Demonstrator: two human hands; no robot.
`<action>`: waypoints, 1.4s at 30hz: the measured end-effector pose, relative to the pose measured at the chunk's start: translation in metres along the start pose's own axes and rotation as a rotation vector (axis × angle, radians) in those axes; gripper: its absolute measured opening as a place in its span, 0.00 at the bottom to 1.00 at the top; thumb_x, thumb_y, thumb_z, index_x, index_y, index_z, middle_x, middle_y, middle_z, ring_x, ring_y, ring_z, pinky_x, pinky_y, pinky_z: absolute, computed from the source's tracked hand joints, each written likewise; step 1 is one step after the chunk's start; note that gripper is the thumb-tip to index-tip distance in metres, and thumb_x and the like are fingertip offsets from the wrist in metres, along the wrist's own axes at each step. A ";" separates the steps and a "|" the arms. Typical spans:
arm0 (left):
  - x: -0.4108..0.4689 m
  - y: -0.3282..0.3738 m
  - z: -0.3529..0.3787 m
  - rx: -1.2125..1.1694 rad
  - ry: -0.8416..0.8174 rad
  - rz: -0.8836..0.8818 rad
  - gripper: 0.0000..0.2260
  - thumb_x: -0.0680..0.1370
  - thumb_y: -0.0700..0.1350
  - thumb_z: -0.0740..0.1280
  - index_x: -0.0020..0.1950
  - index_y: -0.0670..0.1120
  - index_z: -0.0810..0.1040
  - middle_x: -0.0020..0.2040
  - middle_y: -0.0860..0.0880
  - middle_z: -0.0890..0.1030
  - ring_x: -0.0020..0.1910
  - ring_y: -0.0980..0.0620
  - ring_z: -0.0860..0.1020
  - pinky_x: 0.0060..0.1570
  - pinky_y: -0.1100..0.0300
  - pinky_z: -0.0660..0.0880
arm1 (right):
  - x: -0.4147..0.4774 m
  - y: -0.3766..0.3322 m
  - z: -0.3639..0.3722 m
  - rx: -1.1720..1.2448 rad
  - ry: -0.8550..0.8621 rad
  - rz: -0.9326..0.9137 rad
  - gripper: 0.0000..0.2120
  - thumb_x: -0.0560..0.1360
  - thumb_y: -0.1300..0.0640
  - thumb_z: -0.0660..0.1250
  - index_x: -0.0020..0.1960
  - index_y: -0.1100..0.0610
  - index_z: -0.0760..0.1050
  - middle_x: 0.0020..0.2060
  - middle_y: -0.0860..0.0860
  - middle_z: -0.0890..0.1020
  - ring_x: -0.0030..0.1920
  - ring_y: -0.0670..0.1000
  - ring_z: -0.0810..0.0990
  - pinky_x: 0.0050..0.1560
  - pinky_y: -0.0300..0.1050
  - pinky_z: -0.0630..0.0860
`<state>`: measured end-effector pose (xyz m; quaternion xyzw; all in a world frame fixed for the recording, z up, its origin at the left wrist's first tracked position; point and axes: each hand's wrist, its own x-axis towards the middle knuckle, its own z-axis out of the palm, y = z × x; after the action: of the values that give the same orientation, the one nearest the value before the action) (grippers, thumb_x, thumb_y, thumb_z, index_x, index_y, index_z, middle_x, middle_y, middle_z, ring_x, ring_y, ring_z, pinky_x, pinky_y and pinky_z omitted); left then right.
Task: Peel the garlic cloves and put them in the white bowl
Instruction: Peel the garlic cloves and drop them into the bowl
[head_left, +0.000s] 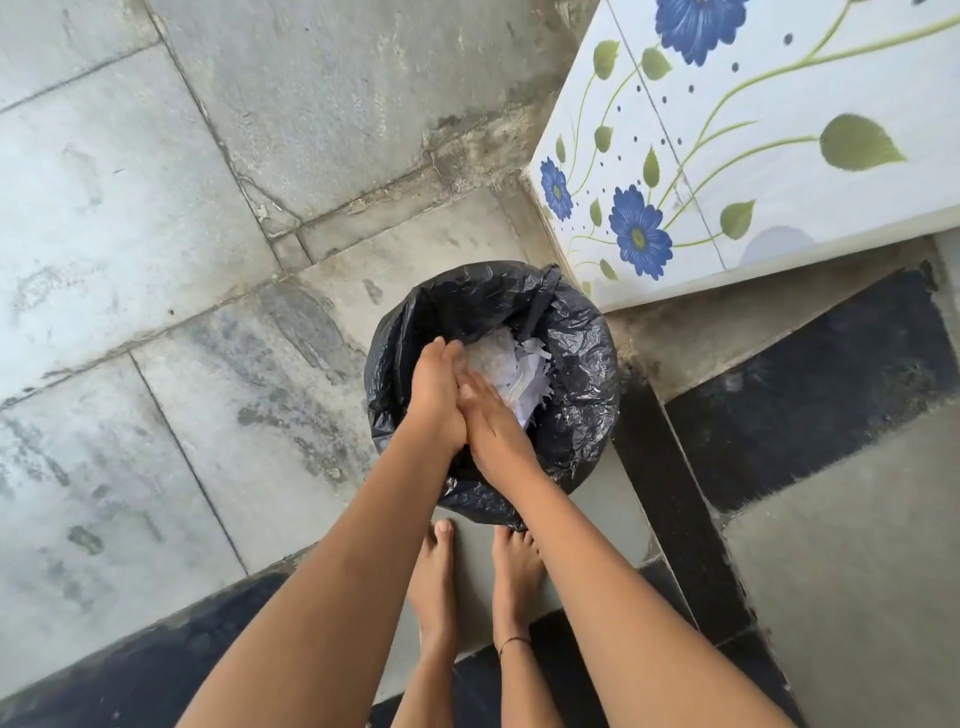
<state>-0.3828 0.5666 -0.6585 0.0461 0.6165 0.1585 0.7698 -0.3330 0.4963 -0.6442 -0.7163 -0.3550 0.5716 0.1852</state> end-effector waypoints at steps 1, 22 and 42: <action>0.000 -0.001 -0.005 0.000 -0.012 0.028 0.23 0.83 0.54 0.48 0.75 0.45 0.62 0.75 0.45 0.64 0.74 0.46 0.61 0.70 0.51 0.58 | 0.005 0.002 -0.003 -0.110 0.028 0.073 0.23 0.82 0.46 0.45 0.76 0.49 0.55 0.76 0.48 0.56 0.76 0.47 0.50 0.75 0.49 0.47; -0.159 0.029 0.026 0.416 -0.016 0.173 0.16 0.82 0.45 0.57 0.68 0.44 0.71 0.62 0.47 0.76 0.61 0.50 0.74 0.62 0.57 0.70 | -0.116 -0.071 -0.070 0.094 0.410 0.039 0.20 0.80 0.57 0.58 0.72 0.57 0.65 0.70 0.53 0.70 0.69 0.51 0.67 0.65 0.40 0.61; -0.665 -0.068 0.198 1.240 -0.694 1.248 0.11 0.75 0.46 0.69 0.58 0.47 0.79 0.51 0.56 0.80 0.48 0.70 0.76 0.48 0.78 0.69 | -0.655 -0.160 -0.221 -0.055 1.355 -0.414 0.18 0.76 0.49 0.60 0.61 0.57 0.76 0.56 0.47 0.80 0.56 0.44 0.77 0.59 0.36 0.70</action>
<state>-0.3054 0.3271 -0.0079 0.8133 0.1912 0.1629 0.5248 -0.2323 0.1642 -0.0252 -0.8366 -0.3047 -0.0559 0.4519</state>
